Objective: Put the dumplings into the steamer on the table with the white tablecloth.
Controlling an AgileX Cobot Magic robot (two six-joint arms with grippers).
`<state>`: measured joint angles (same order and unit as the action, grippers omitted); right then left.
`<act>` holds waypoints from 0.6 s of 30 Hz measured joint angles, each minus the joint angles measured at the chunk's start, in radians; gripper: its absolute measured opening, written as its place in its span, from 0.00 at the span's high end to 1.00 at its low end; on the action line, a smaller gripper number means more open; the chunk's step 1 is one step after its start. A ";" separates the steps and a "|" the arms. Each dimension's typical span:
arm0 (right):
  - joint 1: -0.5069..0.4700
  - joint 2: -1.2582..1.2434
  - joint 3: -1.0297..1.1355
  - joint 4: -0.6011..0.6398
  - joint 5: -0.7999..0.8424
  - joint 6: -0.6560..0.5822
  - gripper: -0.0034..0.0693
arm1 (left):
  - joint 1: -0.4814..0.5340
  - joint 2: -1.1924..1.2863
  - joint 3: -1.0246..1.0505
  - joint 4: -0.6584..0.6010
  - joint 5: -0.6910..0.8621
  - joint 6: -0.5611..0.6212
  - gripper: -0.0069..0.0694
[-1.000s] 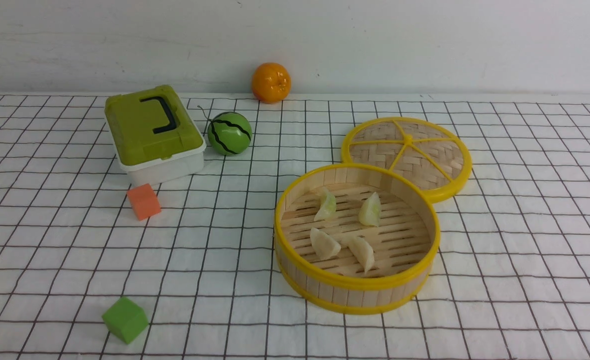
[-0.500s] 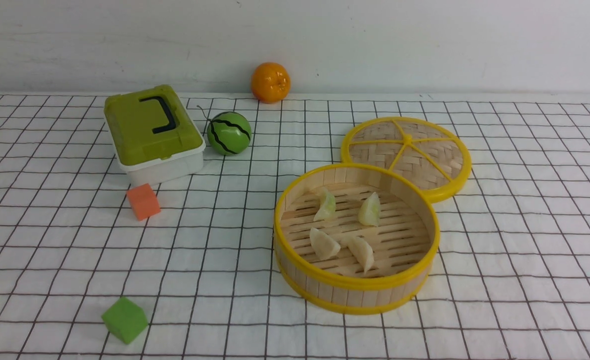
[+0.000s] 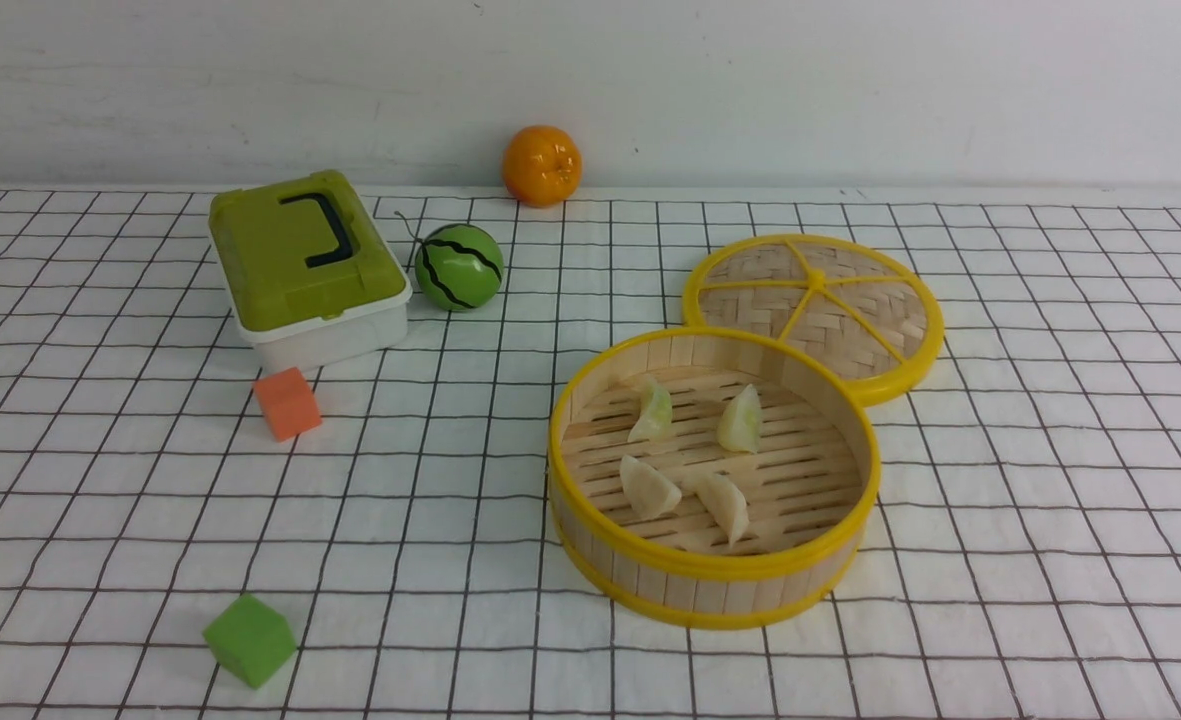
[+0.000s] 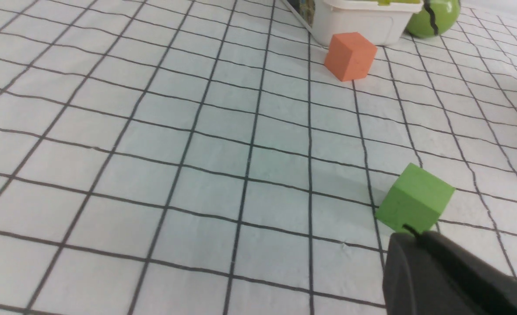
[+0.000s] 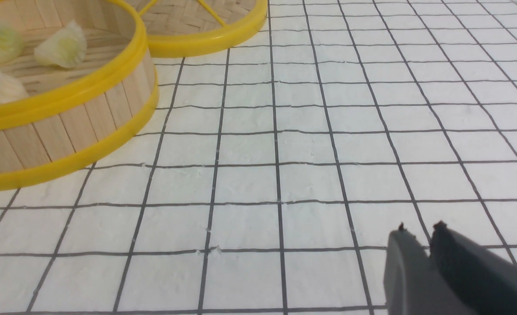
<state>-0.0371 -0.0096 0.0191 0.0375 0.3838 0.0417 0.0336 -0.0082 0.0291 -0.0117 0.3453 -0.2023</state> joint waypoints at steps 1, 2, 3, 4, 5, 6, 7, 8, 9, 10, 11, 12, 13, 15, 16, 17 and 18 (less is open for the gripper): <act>0.000 0.000 0.000 0.000 0.000 0.000 0.83 | 0.002 0.000 0.000 0.003 0.000 0.000 0.93; 0.000 0.000 0.000 0.000 0.000 0.000 0.83 | 0.011 0.000 0.000 0.012 0.001 0.000 0.93; 0.000 0.000 0.000 0.000 0.000 0.000 0.83 | 0.015 0.000 0.000 0.022 0.001 0.000 0.93; 0.000 0.000 0.000 0.000 0.000 0.000 0.83 | 0.015 0.000 0.000 0.022 0.001 0.000 0.93; 0.000 0.000 0.000 0.000 0.000 0.000 0.82 | 0.015 0.000 0.000 0.027 0.001 0.000 0.93; 0.000 0.000 0.000 0.000 0.000 0.000 0.82 | 0.015 0.000 0.000 0.029 0.001 0.000 0.93; 0.000 0.000 0.000 0.000 0.000 0.000 0.82 | 0.015 0.000 0.000 0.029 0.001 0.000 0.93; 0.000 0.000 0.000 0.000 0.000 0.000 0.82 | 0.015 0.000 0.000 0.029 0.001 0.000 0.93; 0.000 0.000 0.000 0.000 0.000 0.000 0.82 | 0.015 0.000 0.000 0.030 0.001 0.000 0.93; 0.000 0.000 0.000 0.000 0.000 0.000 0.81 | 0.015 0.000 0.000 0.029 0.001 0.000 0.93; 0.000 0.000 0.000 0.000 0.000 0.000 0.81 | 0.015 0.000 0.000 0.028 0.001 0.000 0.93; 0.000 0.000 0.000 0.000 0.000 0.000 0.81 | 0.015 0.000 0.000 0.028 0.001 0.000 0.93; 0.000 0.000 0.000 0.000 0.000 0.000 0.81 | 0.015 0.000 0.000 0.028 0.001 0.000 0.93; 0.000 0.000 0.000 0.000 0.000 0.000 0.81 | 0.015 0.000 0.000 0.028 0.001 0.000 0.93; 0.000 0.000 0.000 0.000 0.000 0.001 0.81 | 0.015 0.000 0.000 0.028 0.001 0.000 0.93; 0.000 0.000 0.000 0.000 0.000 0.001 0.81 | 0.015 0.000 0.000 0.028 0.001 0.000 0.93; 0.000 0.000 0.000 0.000 0.000 0.001 0.81 | 0.015 0.000 0.000 0.028 0.001 0.000 0.93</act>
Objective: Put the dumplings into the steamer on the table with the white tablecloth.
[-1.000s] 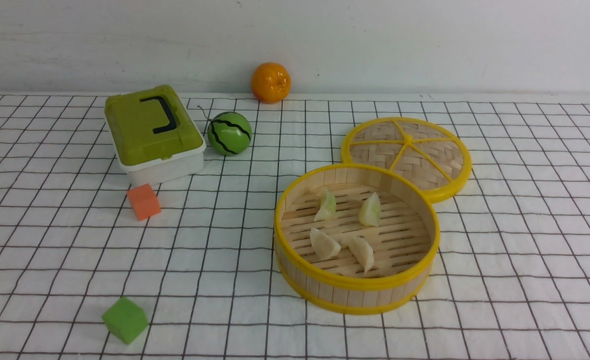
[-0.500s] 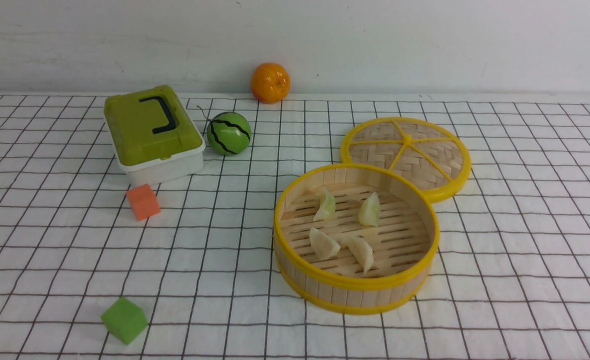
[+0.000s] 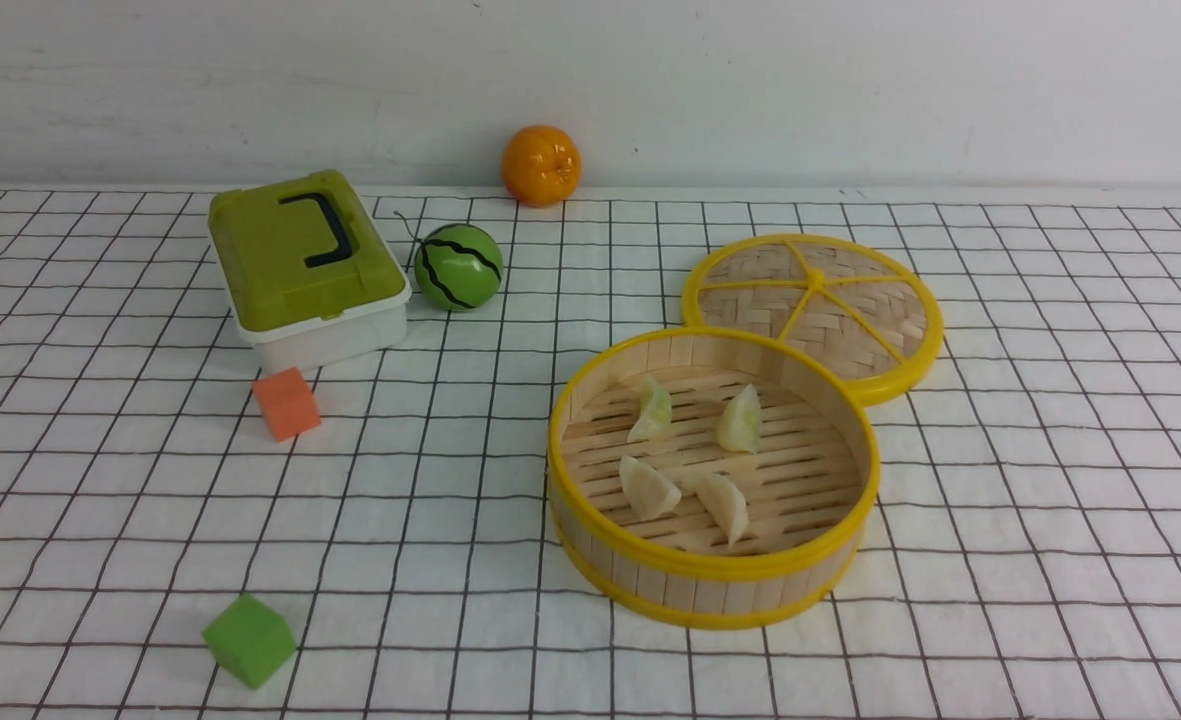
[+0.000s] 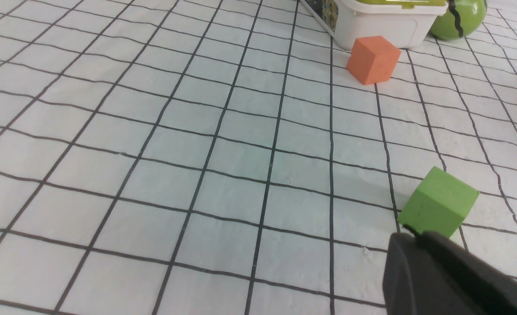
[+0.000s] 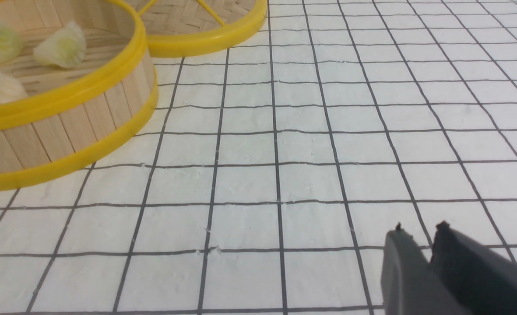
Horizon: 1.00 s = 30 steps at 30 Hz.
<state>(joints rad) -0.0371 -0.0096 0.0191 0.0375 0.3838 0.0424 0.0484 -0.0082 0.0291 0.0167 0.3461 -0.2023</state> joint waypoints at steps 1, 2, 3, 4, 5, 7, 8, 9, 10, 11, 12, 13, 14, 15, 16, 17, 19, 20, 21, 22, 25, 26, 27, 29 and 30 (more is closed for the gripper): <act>0.000 0.000 0.000 0.000 0.000 0.000 0.81 | 0.000 0.000 0.000 0.000 0.000 0.000 0.93; 0.000 0.000 0.000 0.000 0.000 0.000 0.81 | 0.000 0.000 0.000 0.000 0.000 0.000 0.93; 0.000 0.000 0.000 0.000 0.000 0.000 0.80 | 0.000 0.000 0.000 0.000 0.000 0.000 0.93; 0.000 0.000 0.000 0.000 0.000 0.000 0.80 | 0.000 0.000 0.000 0.000 0.000 0.000 0.93; 0.000 0.000 0.000 0.000 0.000 0.000 0.80 | 0.000 0.000 0.000 0.000 0.000 0.000 0.93; 0.000 0.000 0.000 0.000 0.000 0.000 0.80 | 0.000 0.000 0.000 0.000 0.000 0.000 0.93; 0.000 0.000 0.000 0.000 0.000 0.000 0.79 | 0.000 0.000 0.000 0.000 0.000 0.000 0.93; 0.000 0.000 0.000 0.000 0.000 0.000 0.79 | 0.000 0.000 0.000 0.000 0.000 0.000 0.93; 0.000 0.000 0.000 0.000 0.000 0.000 0.79 | 0.000 0.000 0.000 0.000 0.000 0.000 0.93; 0.000 0.000 0.000 0.000 0.000 0.000 0.79 | 0.000 0.000 0.000 0.000 0.000 0.000 0.93; 0.000 0.000 0.000 0.000 0.000 0.000 0.79 | 0.000 0.000 0.000 0.000 0.000 0.000 0.93; 0.000 0.000 0.000 0.000 0.000 0.000 0.78 | 0.000 0.000 0.000 0.000 0.000 0.000 0.93; 0.000 0.000 0.000 0.000 0.000 0.000 0.78 | 0.000 0.000 0.000 0.000 0.000 0.000 0.93; 0.000 0.000 0.000 0.000 0.000 0.000 0.78 | 0.000 0.000 0.000 0.000 0.000 0.000 0.93; 0.000 0.000 0.000 0.000 0.000 0.000 0.78 | 0.000 0.000 0.000 0.000 0.000 0.000 0.93; 0.000 0.000 0.000 0.000 0.000 0.000 0.78 | 0.000 0.000 0.000 0.000 0.000 0.000 0.93; 0.000 0.000 0.000 0.000 0.000 0.000 0.77 | 0.000 0.000 0.000 0.000 0.000 0.000 0.93; 0.000 0.000 0.000 0.000 0.000 0.000 0.77 | 0.000 0.000 0.000 0.000 0.000 0.000 0.93; 0.000 0.000 0.000 0.000 0.000 0.000 0.77 | 0.000 0.000 0.000 0.000 0.000 0.000 0.93; 0.000 0.000 0.000 0.000 0.000 0.000 0.77 | 0.000 0.000 0.000 0.000 0.000 0.000 0.93; 0.000 0.000 0.000 0.000 0.000 0.000 0.77 | 0.000 0.000 0.000 0.000 0.000 0.000 0.93; 0.000 0.000 0.000 0.000 0.000 0.000 0.77 | 0.000 0.000 0.000 0.000 0.000 0.000 0.93; 0.000 0.000 0.000 0.000 0.000 0.000 0.76 | 0.000 0.000 0.000 0.000 0.000 0.000 0.93; 0.000 0.000 0.000 0.000 0.000 0.000 0.76 | 0.000 0.000 0.000 0.000 0.000 0.000 0.93; 0.000 0.000 0.000 0.000 0.000 0.000 0.76 | 0.000 0.000 0.000 0.000 0.000 0.000 0.93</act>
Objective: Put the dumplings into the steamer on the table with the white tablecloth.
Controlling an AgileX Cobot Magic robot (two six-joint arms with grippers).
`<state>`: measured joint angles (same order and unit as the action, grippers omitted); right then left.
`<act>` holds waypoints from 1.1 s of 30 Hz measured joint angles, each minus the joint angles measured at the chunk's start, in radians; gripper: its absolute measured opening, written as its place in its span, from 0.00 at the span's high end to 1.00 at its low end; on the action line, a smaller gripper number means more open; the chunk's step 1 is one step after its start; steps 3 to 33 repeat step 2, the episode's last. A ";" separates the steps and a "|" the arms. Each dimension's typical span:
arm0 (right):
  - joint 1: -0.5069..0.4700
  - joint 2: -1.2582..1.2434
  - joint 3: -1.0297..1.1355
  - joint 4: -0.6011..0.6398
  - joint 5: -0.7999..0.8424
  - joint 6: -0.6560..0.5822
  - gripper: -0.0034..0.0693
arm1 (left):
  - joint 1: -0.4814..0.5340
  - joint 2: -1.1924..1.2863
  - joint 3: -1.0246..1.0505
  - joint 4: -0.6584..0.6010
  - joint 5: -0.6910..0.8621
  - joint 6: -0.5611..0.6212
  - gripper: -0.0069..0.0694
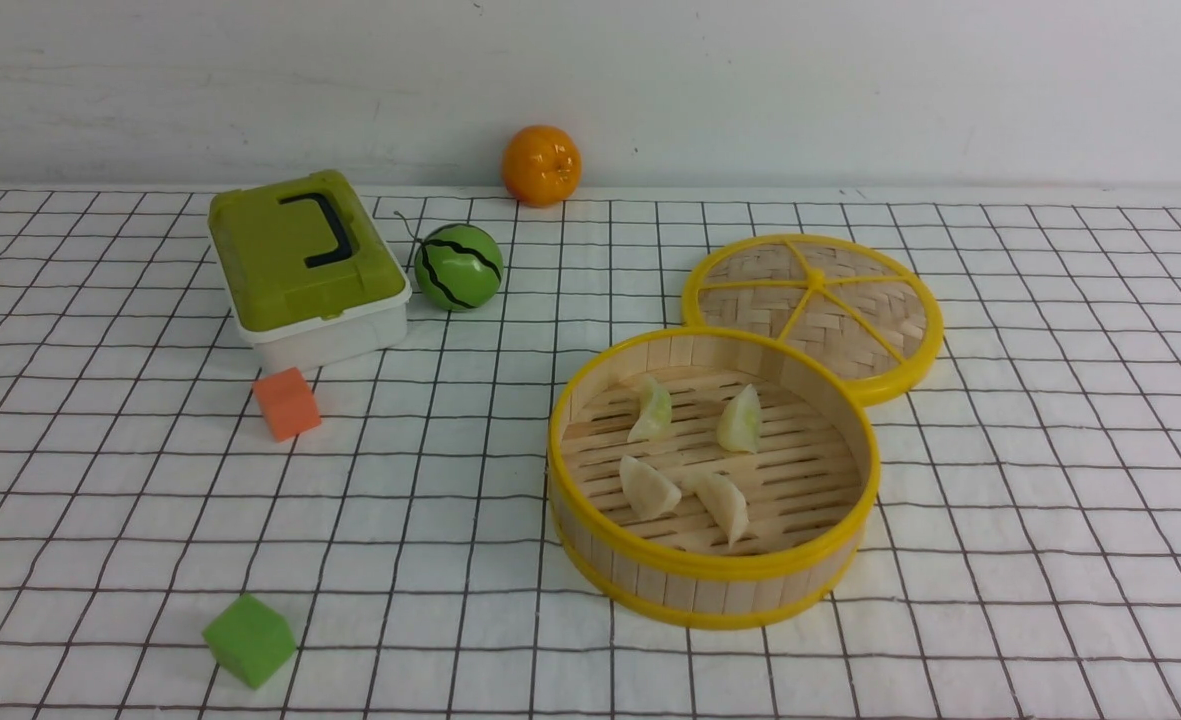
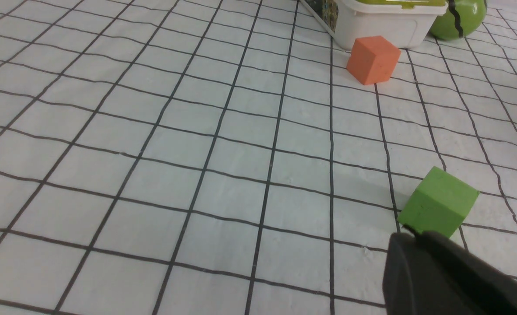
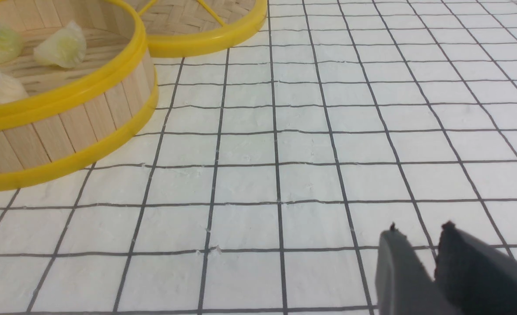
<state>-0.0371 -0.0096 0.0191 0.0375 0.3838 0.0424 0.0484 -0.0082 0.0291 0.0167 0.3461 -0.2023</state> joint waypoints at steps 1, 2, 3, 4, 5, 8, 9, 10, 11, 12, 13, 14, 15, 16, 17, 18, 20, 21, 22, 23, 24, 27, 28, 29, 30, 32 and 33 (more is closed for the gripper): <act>0.000 0.000 0.000 0.000 0.000 0.000 0.75 | 0.000 0.000 0.000 0.000 0.000 0.000 0.93; 0.000 0.000 0.000 0.000 0.000 0.000 0.75 | 0.000 0.000 0.000 0.000 0.000 0.000 0.93; 0.000 0.000 0.000 0.000 0.000 0.000 0.75 | 0.000 0.000 0.000 0.000 0.000 0.000 0.93; 0.000 0.000 0.000 0.000 0.000 0.000 0.75 | 0.000 0.000 0.000 0.000 0.000 0.000 0.93; 0.000 0.000 0.000 0.000 0.000 0.000 0.75 | 0.000 0.000 0.000 0.000 0.000 0.000 0.93; 0.000 0.000 0.000 0.000 0.000 0.000 0.75 | 0.000 0.000 0.000 0.000 0.000 0.000 0.93; 0.000 0.000 0.000 0.000 0.000 0.000 0.75 | 0.000 0.000 0.000 0.000 0.000 0.000 0.93; 0.000 0.000 0.000 0.000 0.000 0.000 0.75 | 0.000 0.000 0.000 0.000 0.000 0.000 0.93; 0.000 0.000 0.000 0.000 0.000 0.000 0.75 | 0.000 0.000 0.000 0.000 0.000 0.000 0.93; 0.000 0.000 0.000 0.000 0.000 0.000 0.75 | 0.000 0.000 0.000 0.000 0.000 0.000 0.93; 0.000 0.000 0.000 0.000 0.000 0.000 0.75 | 0.000 0.000 0.000 0.000 0.000 0.000 0.93; 0.000 0.000 0.000 0.000 0.000 0.000 0.75 | 0.000 0.000 0.000 0.000 0.000 0.000 0.93; 0.000 0.000 0.000 0.000 0.000 0.000 0.75 | 0.000 0.000 0.000 0.000 0.000 0.000 0.93; 0.000 0.000 0.000 0.000 0.000 0.000 0.75 | 0.000 0.000 0.000 0.000 0.000 0.000 0.93; 0.000 0.000 0.000 0.000 0.000 0.000 0.75 | 0.000 0.000 0.000 0.000 0.000 0.000 0.93; 0.000 0.000 0.000 0.000 0.000 0.000 0.75 | 0.000 0.000 0.000 0.000 0.000 0.000 0.93; 0.000 0.000 0.000 0.000 0.000 0.000 0.75 | 0.000 0.000 0.000 0.000 0.000 0.000 0.93; 0.000 0.000 0.000 0.000 0.000 0.000 0.75 | 0.000 0.000 0.000 0.000 0.000 0.000 0.93; 0.000 0.000 0.000 0.000 0.000 0.000 0.75 | 0.000 0.000 0.000 0.000 0.000 0.000 0.93; 0.000 0.000 0.000 0.000 0.000 0.000 0.75 | 0.000 0.000 0.000 0.000 0.000 0.000 0.93; 0.000 0.000 0.000 0.000 0.000 0.000 0.75 | 0.000 0.000 0.000 0.000 0.000 0.000 0.93; 0.000 0.000 0.000 0.000 0.000 0.000 0.75 | 0.000 0.000 0.000 0.000 0.000 0.000 0.93; 0.000 0.000 0.000 0.000 0.000 0.000 0.75 | 0.000 0.000 0.000 0.000 0.000 0.000 0.93; 0.000 0.000 0.000 0.000 0.000 0.000 0.75 | 0.000 0.000 0.000 0.000 0.000 0.000 0.93; 0.000 0.000 0.000 0.000 0.000 0.000 0.75 | 0.000 0.000 0.000 0.000 0.000 0.000 0.93; 0.000 0.000 0.000 0.000 0.000 0.000 0.75 | 0.000 0.000 0.000 0.000 0.000 0.000 0.93; 0.000 0.000 0.000 0.000 0.000 0.000 0.75 | 0.000 0.000 0.000 0.000 0.000 0.000 0.93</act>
